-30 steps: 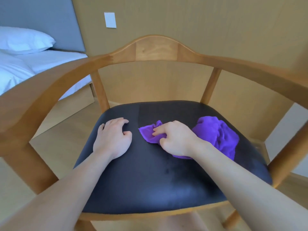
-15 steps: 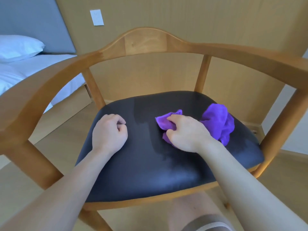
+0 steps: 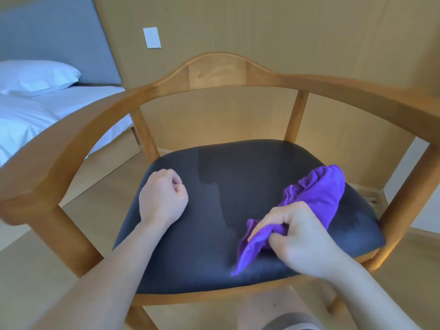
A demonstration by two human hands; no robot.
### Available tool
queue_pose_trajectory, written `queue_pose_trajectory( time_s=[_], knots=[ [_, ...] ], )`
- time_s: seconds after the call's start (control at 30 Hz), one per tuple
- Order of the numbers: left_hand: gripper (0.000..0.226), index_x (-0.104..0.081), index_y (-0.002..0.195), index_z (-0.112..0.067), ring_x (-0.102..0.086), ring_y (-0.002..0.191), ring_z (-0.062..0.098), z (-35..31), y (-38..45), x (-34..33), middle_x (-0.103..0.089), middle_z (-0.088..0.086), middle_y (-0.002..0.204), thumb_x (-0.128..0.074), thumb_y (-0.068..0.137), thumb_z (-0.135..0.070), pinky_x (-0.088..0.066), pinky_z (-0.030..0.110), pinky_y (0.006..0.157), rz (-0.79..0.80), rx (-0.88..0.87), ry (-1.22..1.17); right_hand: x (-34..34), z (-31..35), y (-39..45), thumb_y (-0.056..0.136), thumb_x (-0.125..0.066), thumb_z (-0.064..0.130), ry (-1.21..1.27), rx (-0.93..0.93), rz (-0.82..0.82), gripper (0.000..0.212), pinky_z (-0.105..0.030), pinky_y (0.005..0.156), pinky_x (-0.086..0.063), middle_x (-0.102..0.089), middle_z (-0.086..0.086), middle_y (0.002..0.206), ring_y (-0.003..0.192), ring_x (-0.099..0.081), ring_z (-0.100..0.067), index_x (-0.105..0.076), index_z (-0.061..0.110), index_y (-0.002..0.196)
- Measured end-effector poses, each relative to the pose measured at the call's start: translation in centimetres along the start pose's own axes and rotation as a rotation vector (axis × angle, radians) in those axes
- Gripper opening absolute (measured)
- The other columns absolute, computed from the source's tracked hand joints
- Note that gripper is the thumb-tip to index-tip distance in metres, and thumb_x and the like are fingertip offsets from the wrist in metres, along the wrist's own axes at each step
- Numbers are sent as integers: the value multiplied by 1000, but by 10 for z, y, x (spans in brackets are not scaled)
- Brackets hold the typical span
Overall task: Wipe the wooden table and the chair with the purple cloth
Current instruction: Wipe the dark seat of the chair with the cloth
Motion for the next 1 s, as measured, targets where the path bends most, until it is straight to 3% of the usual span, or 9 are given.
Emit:
queue_pose_trajectory(
  time_s=[0.1, 0.2, 0.3, 0.4, 0.67, 0.77, 0.83, 0.93, 1.0],
  knots=[
    [18, -53, 76, -24, -48, 82, 12, 0, 1, -1, -55, -11, 82, -47, 79, -7, -30, 22, 56, -14, -13, 21, 23, 11, 49, 68, -47, -3, 273, -32, -147, 33, -21, 42, -37, -61, 3, 52, 44, -51, -12, -76, 11, 70],
    [19, -55, 80, -22, -50, 82, 13, 2, -1, 0, -55, -11, 86, -47, 79, -5, -32, 24, 56, -39, -11, 16, 33, 24, 117, 71, -49, 7, 281, -41, -293, 34, -18, 47, -44, -67, 8, 61, 52, -58, -6, -77, 23, 79],
    [27, -57, 94, -21, -51, 85, 15, 6, -1, 3, -55, -10, 99, -47, 80, 0, -39, 29, 68, -68, 18, -2, 0, 12, 183, 83, -52, 5, 278, -115, -136, 42, -24, 79, -54, -76, 0, 103, 97, -71, -12, -74, 21, 115],
    [34, -55, 102, -22, -51, 89, 15, 12, 0, 4, -53, -10, 106, -46, 81, 2, -41, 31, 72, -89, 61, 1, -64, -30, 204, 95, -48, 19, -286, -248, 203, 48, -34, 111, -38, -52, -1, 149, 141, -43, -25, -55, 25, 142],
    [38, -53, 106, -25, -54, 95, 17, 20, 4, -4, -54, -10, 107, -44, 79, 0, -43, 33, 77, -11, 122, -58, -75, -10, 146, 85, -50, 16, -595, -30, 247, 48, -31, 84, -47, -67, 1, 123, 116, -58, -25, -68, 37, 125],
    [42, -52, 111, -24, -55, 99, 19, 20, 3, -4, -54, -8, 111, -46, 79, 1, -47, 36, 81, 8, 127, -72, -75, 16, 89, 77, -52, 17, -729, 49, 193, 32, -30, 60, -36, -64, 3, 84, 90, -63, -29, -72, 29, 100],
    [43, -51, 111, -25, -55, 100, 19, 19, 3, -4, -53, -8, 112, -46, 78, 2, -46, 36, 82, 17, 134, -85, -72, 25, 52, 73, -52, 18, -823, 67, 152, 31, -30, 56, -30, -66, 3, 82, 84, -62, -28, -70, 26, 97],
    [43, -50, 112, -25, -55, 100, 20, 20, 3, -3, -53, -9, 112, -46, 78, 1, -47, 37, 82, 25, 146, -93, -70, 19, 22, 82, -47, 21, -784, -65, 336, 44, -34, 92, -45, -67, 3, 125, 117, -59, -25, -67, 29, 120],
    [43, -50, 112, -26, -55, 100, 20, 20, 3, -3, -52, -10, 112, -47, 78, 1, -48, 38, 83, 36, 148, -93, -74, 6, 19, 104, -42, 29, -752, -249, 612, 45, -40, 118, -28, -33, 2, 163, 146, -33, -26, -45, 31, 149]
  ],
)
Point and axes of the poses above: each hand's wrist, its own y-axis towards the middle knuckle, its own x-axis out of the back of the hand, z = x × y, the point moved 6 cm from there along y, towards the middle knuckle
